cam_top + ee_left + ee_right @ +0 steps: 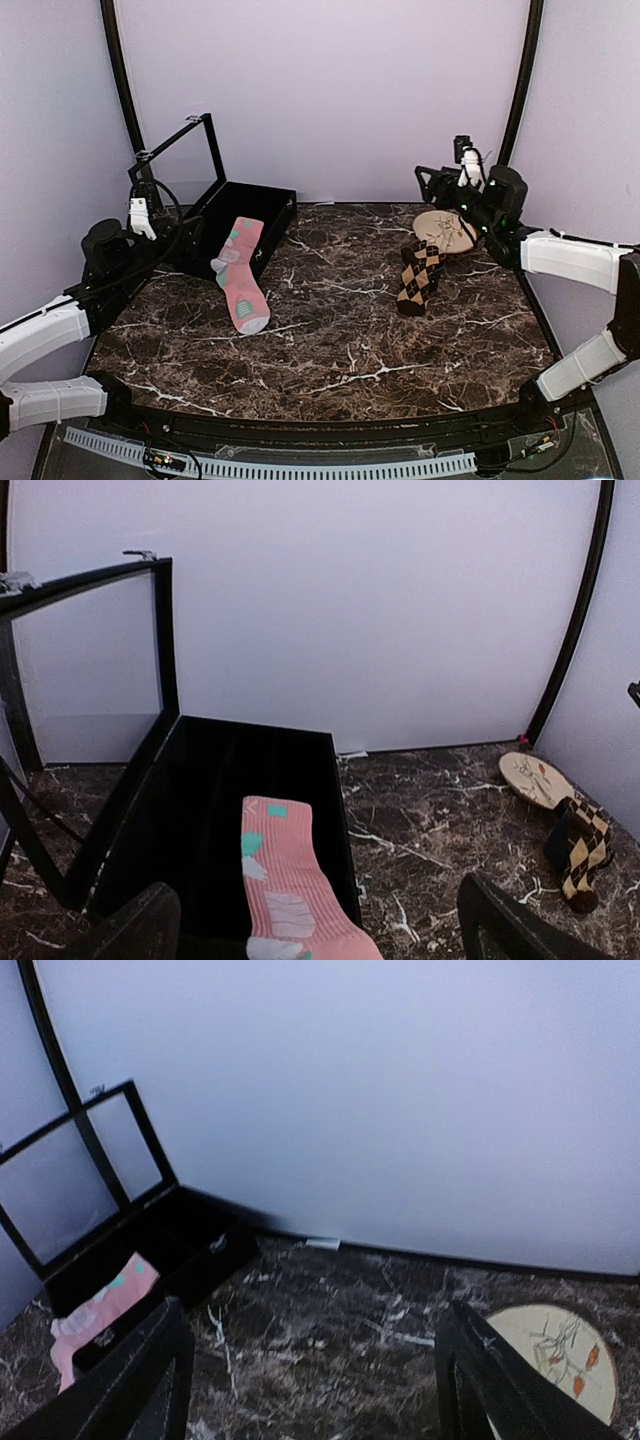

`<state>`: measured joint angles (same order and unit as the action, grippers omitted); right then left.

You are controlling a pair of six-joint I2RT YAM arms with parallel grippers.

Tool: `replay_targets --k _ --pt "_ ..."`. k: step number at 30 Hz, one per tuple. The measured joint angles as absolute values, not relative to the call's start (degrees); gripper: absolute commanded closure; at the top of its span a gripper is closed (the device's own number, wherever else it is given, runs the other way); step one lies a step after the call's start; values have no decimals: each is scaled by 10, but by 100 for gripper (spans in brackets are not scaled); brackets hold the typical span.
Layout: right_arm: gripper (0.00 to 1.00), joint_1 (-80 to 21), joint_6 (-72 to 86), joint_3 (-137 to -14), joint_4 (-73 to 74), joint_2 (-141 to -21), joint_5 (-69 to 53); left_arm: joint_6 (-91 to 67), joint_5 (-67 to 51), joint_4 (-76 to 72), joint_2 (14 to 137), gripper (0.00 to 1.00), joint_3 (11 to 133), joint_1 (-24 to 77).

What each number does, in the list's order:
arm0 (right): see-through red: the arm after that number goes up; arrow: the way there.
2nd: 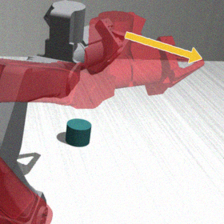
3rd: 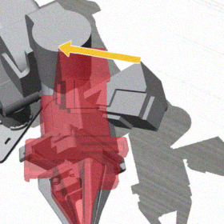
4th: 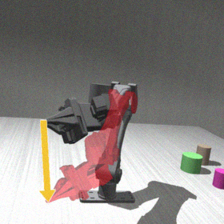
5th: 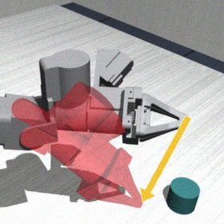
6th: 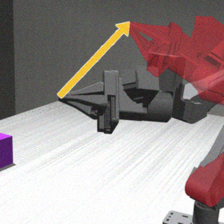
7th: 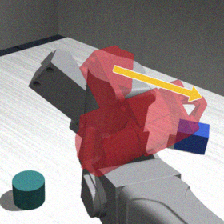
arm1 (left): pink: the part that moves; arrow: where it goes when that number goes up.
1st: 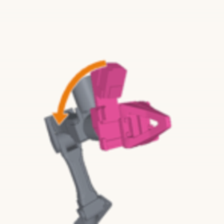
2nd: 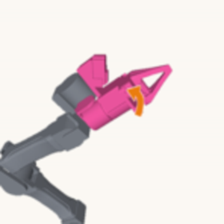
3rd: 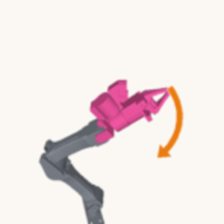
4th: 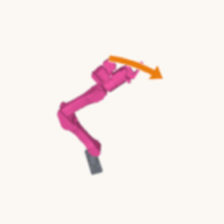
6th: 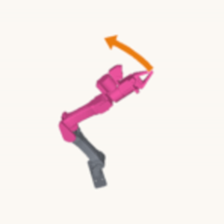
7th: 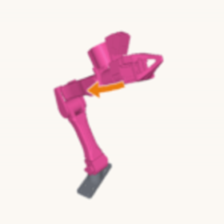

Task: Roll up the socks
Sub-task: Move the sock to the storage box.

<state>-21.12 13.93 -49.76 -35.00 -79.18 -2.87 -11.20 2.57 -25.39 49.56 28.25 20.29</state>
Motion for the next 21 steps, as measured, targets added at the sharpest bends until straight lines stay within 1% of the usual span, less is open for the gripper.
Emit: replay_targets --k 3,7,13,17,21 --pt "25 -273 124 -528 -293 -821 18 -97 69 -231 551 2 305 250" --pt "25 -342 114 -553 -220 -860 65 -99 108 -208 587 4 312 276" --pt "25 -434 111 -609 -149 -926 99 -134 155 -169 589 5 312 284" --pt "25 -484 127 -681 -119 -1009 102 -180 179 -132 589 5 312 284" --pt "25 -526 152 -728 -98 -1067 94 -220 194 -103 580 5 309 285"
